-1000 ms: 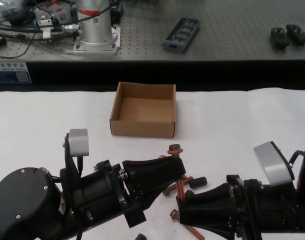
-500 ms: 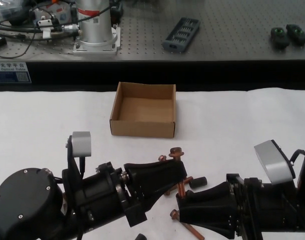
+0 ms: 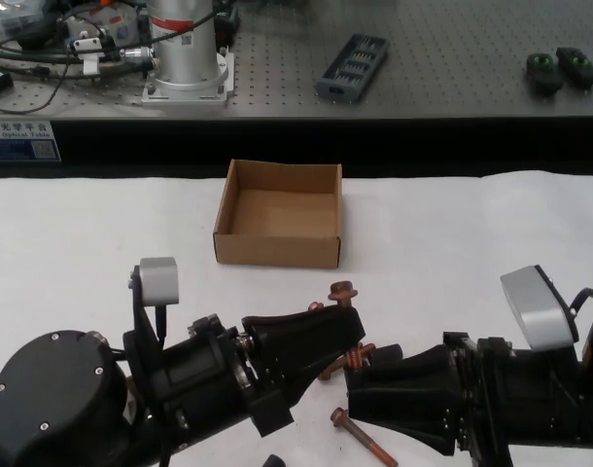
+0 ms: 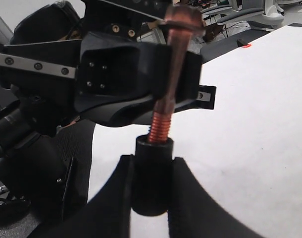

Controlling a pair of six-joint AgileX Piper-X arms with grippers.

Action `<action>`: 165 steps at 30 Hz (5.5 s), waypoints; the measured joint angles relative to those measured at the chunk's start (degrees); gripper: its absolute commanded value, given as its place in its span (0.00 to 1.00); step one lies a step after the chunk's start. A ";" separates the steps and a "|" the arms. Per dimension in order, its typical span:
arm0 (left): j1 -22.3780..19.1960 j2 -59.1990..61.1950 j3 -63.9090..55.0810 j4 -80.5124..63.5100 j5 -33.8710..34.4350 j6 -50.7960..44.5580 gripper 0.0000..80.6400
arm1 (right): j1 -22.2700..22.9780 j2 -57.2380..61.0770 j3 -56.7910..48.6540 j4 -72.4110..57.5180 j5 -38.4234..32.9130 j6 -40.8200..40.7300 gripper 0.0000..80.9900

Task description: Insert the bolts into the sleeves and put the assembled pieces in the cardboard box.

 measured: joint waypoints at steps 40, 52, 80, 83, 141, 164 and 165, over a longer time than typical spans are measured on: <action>0.08 0.00 0.00 2.65 7.99 22.84 0.58 | -0.66 0.13 -0.09 -4.20 -1.30 2.50 0.02; 11.60 0.00 0.00 5.61 -2.26 18.77 0.50 | -5.63 0.48 -15.79 21.40 2.26 -10.50 0.02; 12.12 -40.63 13.90 37.56 -8.61 28.02 0.41 | -7.36 39.81 -70.90 49.36 8.48 -14.92 0.02; 12.12 -44.45 13.90 39.56 -8.25 28.28 0.41 | -8.02 42.37 -74.90 51.79 9.89 -14.92 0.02; 12.02 -28.38 -7.85 79.93 -3.62 30.63 0.41 | -3.18 4.45 -43.45 99.06 24.29 -30.78 0.26; 1.63 -24.23 -8.38 76.96 -8.00 -3.40 0.35 | -3.18 -15.32 -19.30 80.13 33.06 -14.92 0.26; 1.31 -23.44 -8.38 75.89 -8.01 -5.17 0.35 | -3.18 -16.38 -19.30 80.13 34.05 -14.92 0.26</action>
